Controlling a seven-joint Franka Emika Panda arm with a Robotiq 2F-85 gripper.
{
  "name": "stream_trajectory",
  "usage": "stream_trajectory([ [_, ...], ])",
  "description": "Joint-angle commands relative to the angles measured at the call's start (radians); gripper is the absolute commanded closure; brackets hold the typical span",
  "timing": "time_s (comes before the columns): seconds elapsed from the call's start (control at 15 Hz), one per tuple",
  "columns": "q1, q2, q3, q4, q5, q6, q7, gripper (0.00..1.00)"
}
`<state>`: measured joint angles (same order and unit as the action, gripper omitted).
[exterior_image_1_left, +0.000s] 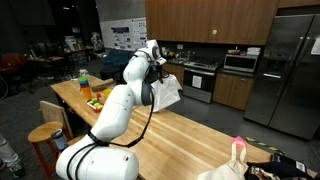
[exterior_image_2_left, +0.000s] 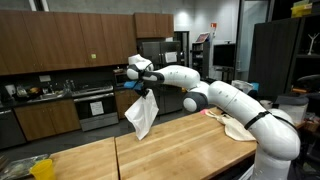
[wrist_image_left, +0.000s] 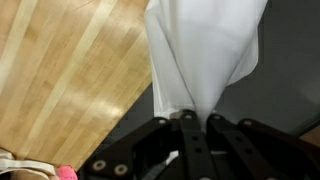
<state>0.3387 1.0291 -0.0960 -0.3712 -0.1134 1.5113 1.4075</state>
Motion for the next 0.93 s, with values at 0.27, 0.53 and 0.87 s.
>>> stream_trajectory([
  [0.27, -0.002, 0.006, 0.005, 0.007, -0.004, -0.001, 0.014, 0.93],
  [0.53, 0.012, 0.006, 0.001, -0.002, -0.017, -0.017, -0.024, 0.98],
  [0.87, 0.061, -0.001, 0.022, -0.045, -0.021, -0.120, -0.270, 0.98],
])
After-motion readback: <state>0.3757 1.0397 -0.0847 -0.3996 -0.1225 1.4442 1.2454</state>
